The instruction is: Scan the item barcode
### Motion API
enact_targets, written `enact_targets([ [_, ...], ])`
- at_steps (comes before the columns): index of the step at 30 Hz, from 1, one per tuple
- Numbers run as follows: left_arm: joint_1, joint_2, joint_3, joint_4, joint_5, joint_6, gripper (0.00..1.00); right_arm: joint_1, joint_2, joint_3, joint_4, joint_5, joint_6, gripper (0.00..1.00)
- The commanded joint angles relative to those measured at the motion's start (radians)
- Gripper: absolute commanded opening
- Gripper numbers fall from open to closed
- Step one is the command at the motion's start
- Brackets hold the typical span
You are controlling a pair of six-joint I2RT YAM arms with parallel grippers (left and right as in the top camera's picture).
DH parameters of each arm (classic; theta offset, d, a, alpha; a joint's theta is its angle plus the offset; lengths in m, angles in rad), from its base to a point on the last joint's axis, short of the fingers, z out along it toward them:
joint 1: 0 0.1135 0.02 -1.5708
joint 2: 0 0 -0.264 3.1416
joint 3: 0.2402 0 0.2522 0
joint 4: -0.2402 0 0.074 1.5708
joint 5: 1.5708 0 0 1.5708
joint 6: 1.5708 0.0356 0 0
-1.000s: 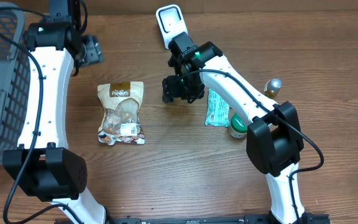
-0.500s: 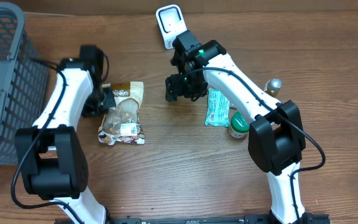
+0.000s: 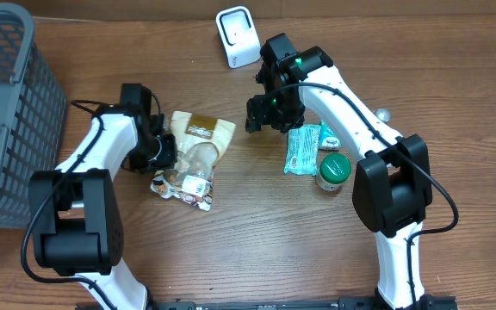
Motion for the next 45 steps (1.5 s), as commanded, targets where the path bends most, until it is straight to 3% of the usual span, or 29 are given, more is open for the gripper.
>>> enact_targets([
  [1,-0.053,0.003,-0.013,0.007,0.098,0.087,0.19,-0.014,-0.006,0.016,-0.008,-0.006,-0.01,0.7],
  [9,-0.159,0.003,0.029,0.033,0.203,0.161,0.2,-0.015,-0.006,0.016,-0.018,-0.08,-0.142,0.73],
  [14,-0.156,0.003,0.236,-0.124,0.204,0.153,0.2,-0.016,-0.006,0.016,0.003,-0.08,-0.163,0.77],
  [18,-0.157,0.003,0.377,-0.291,0.207,0.047,0.26,-0.016,-0.006,0.016,0.024,-0.076,-0.163,0.78],
  [26,-0.179,0.009,0.256,-0.349,0.207,-0.001,0.15,-0.016,-0.006,0.016,0.012,-0.077,-0.213,0.78],
  [31,-0.187,0.009,0.154,-0.345,0.192,0.0,0.15,-0.016,-0.005,0.001,-0.007,-0.079,-0.246,0.78],
  [37,-0.187,0.009,0.082,-0.272,0.168,-0.001,0.14,-0.016,0.019,-0.03,-0.002,-0.272,-0.413,0.77],
  [45,-0.188,0.009,0.035,-0.19,0.08,-0.002,0.15,-0.016,0.024,-0.108,0.088,-0.298,-0.423,0.82],
])
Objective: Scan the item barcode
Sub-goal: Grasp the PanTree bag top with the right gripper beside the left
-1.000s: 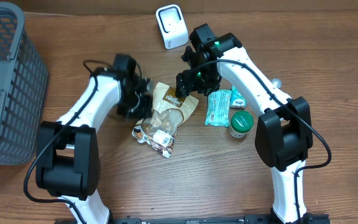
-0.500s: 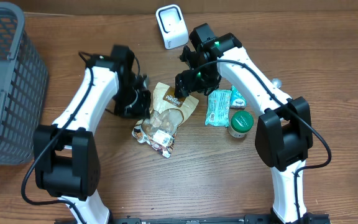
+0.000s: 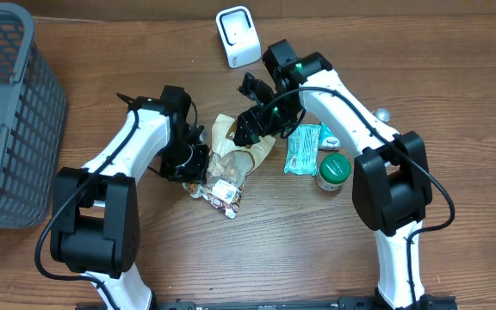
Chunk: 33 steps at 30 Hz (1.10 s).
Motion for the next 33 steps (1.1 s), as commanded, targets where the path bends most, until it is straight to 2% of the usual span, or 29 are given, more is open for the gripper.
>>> enact_targets([
  [1,-0.006,0.003,-0.031,0.032,-0.042,-0.011,0.15,-0.007,0.016,-0.035,0.031,-0.036,-0.03,0.82],
  [8,-0.006,0.003,-0.068,0.089,-0.047,-0.011,0.14,-0.006,0.016,-0.126,0.161,-0.037,-0.026,0.83],
  [15,-0.006,0.003,-0.068,0.102,-0.12,-0.015,0.14,-0.006,0.016,-0.2,0.268,-0.037,-0.023,0.84],
  [28,-0.006,0.003,-0.068,0.126,-0.12,-0.014,0.15,-0.007,0.002,-0.131,0.301,-0.103,-0.023,0.97],
  [29,-0.006,0.003,-0.068,0.126,-0.118,-0.014,0.14,-0.007,0.002,-0.132,0.306,-0.1,-0.023,0.98],
  [31,-0.006,0.003,-0.064,0.121,-0.104,-0.014,0.04,-0.007,0.002,-0.132,0.312,-0.083,-0.023,0.98],
  [33,-0.005,0.003,-0.036,0.086,-0.083,-0.014,0.04,-0.007,0.002,-0.132,0.323,-0.078,-0.023,0.98],
])
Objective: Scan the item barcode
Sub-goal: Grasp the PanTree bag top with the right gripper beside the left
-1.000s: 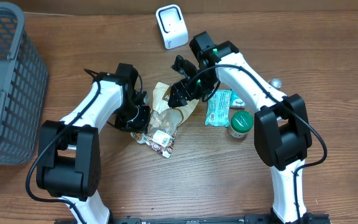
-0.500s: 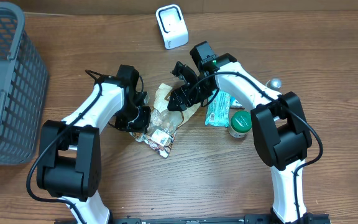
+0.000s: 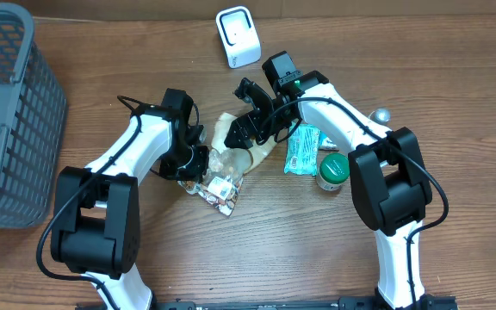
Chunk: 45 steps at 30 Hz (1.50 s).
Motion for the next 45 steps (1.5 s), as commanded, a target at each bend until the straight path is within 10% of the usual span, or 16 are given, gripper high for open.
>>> enact_targets([
  [1,0.0,0.004,0.032,-0.043,-0.003,-0.007,0.04,-0.007,0.001,0.024,0.014,-0.002,-0.004,0.98],
  [15,0.0,-0.006,0.111,-0.243,0.088,0.004,0.09,-0.006,0.001,0.021,0.07,0.071,-0.005,1.0],
  [37,0.002,-0.006,-0.029,0.097,-0.189,-0.086,0.13,-0.005,0.016,0.002,-0.092,0.058,0.132,1.0],
  [45,0.018,-0.006,0.179,-0.117,-0.066,-0.079,0.14,-0.005,0.016,0.002,-0.115,0.017,0.132,1.0],
])
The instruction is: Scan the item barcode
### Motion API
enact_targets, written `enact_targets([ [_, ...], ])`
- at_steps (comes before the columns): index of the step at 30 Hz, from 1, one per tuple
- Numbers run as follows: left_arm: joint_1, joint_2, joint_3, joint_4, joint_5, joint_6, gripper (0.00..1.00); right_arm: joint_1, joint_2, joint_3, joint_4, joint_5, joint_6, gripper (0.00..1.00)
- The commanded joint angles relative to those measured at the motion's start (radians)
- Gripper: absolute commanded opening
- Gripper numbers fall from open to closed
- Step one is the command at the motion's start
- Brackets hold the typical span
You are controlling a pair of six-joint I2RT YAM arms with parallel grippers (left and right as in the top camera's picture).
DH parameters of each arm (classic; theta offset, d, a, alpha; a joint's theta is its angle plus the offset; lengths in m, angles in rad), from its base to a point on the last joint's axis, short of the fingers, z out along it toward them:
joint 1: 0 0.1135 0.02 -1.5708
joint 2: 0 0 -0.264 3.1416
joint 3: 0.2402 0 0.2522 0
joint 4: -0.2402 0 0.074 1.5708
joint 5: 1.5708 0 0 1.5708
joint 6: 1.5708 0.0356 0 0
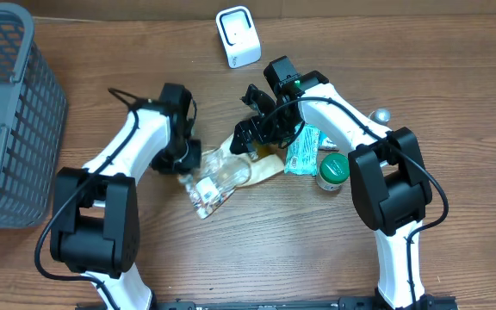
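Note:
The snack bag [227, 175], clear plastic with a tan end, lies slanted on the table between both arms. Its tan end points right and its printed end points toward the front left. My left gripper [188, 162] is at the bag's left edge and looks shut on it. My right gripper [244, 143] is on the bag's upper edge and looks shut on the plastic. The white barcode scanner [238, 36] stands at the back of the table, beyond both grippers.
A grey mesh basket [7, 112] fills the left side. A teal packet [302, 151], a green-lidded jar [334, 170] and a small silver object [383, 114] lie under and beside the right arm. The wooden table [274, 250] runs toward the front.
The bag has turned. Its tan end was toward the back under the right gripper and now lies to the right and lower. The printed end has shifted left. Both grippers have barely moved.
At first the left gripper held the bag's left edge at the left, and the right gripper hung apart above the teal packet. Then the bag was further right, under the right gripper. The right gripper came onto its tan end, and now the bag lies slanted.

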Motion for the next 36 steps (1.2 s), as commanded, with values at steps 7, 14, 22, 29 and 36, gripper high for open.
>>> enact_targets([
  [7,0.013,-0.002,0.059,-0.183,0.216,0.03,0.17,-0.005,0.015,0.002,0.024,0.006,0.105,1.0],
  [14,0.014,-0.002,0.018,-0.237,0.204,0.071,0.17,-0.005,0.015,0.001,0.004,0.005,0.135,1.0],
  [22,0.015,0.0,-0.005,-0.18,0.106,0.024,0.19,-0.005,0.015,0.001,-0.027,0.005,0.135,1.0],
  [29,0.015,0.015,-0.06,-0.073,0.024,-0.006,0.18,-0.005,0.016,-0.018,-0.031,0.001,0.138,1.0],
  [36,0.014,0.04,-0.071,-0.031,0.026,-0.006,0.13,0.019,0.016,-0.094,0.048,-0.108,0.173,1.0],
])
